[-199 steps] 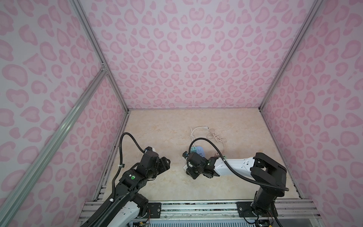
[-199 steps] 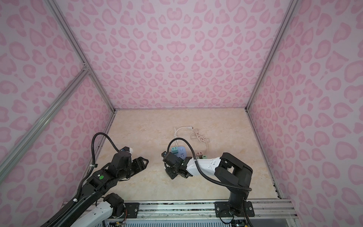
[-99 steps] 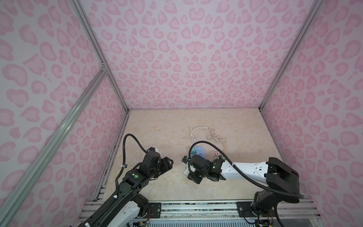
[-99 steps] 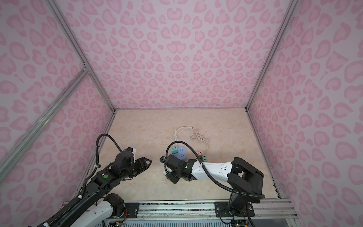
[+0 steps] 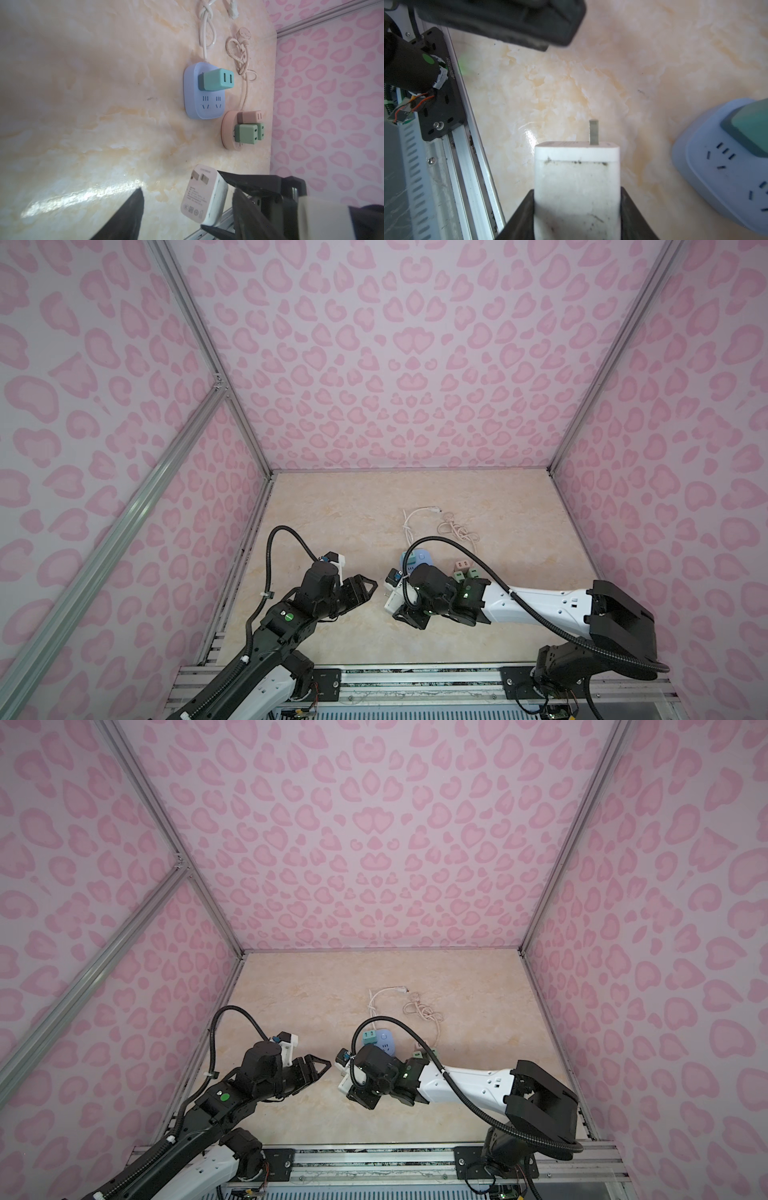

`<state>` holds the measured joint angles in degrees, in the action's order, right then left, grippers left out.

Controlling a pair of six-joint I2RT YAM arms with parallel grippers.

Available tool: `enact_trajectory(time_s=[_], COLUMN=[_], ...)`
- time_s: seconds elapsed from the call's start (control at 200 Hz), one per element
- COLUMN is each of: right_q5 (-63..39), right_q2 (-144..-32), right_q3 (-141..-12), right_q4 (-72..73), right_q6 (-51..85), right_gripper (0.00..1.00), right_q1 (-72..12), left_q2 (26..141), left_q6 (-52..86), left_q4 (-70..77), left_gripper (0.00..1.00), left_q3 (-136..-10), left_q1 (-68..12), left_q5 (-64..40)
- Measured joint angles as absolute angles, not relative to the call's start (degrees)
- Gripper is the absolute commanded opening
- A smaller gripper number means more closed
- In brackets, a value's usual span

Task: Insert plugs into power strip
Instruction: Pass the plug.

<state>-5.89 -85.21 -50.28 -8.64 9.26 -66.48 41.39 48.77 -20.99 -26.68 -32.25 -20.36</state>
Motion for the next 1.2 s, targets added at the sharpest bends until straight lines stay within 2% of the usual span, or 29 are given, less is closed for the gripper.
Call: enact_trajectory(time_s=[0.37,0.71,1.02,1.2], right_q5=[-4.71,-6.94,-12.29,-14.87], right_q2=[-82.61,-82.06,-82.02,-82.52], right_q3=[-53.36,-55.33,-55.44,-54.7], right_q4=[-11.0,-12.05,-11.29,-9.3], right_q6=[8.78,8.34,9.8,11.53], right_gripper=[0.0,0.0,0.0,0.0], right_q1=[-66.5,-66.24,-63.59,-62.24], left_q2=[43.62,44.64,44.49,44.29], left_q6=[49.56,50.87,51.0,51.77], left_q4=[-14.72,-10.92,-9.15,-7.84], left_gripper=[0.67,0.58,0.49,0.37], left_q3=[-25.32,-25.04,-25.04,-24.67], left_q1=[-33.04,-33.39,-33.5,-33.56], left_q5=[-28.47,-32.03,-33.04,-33.47])
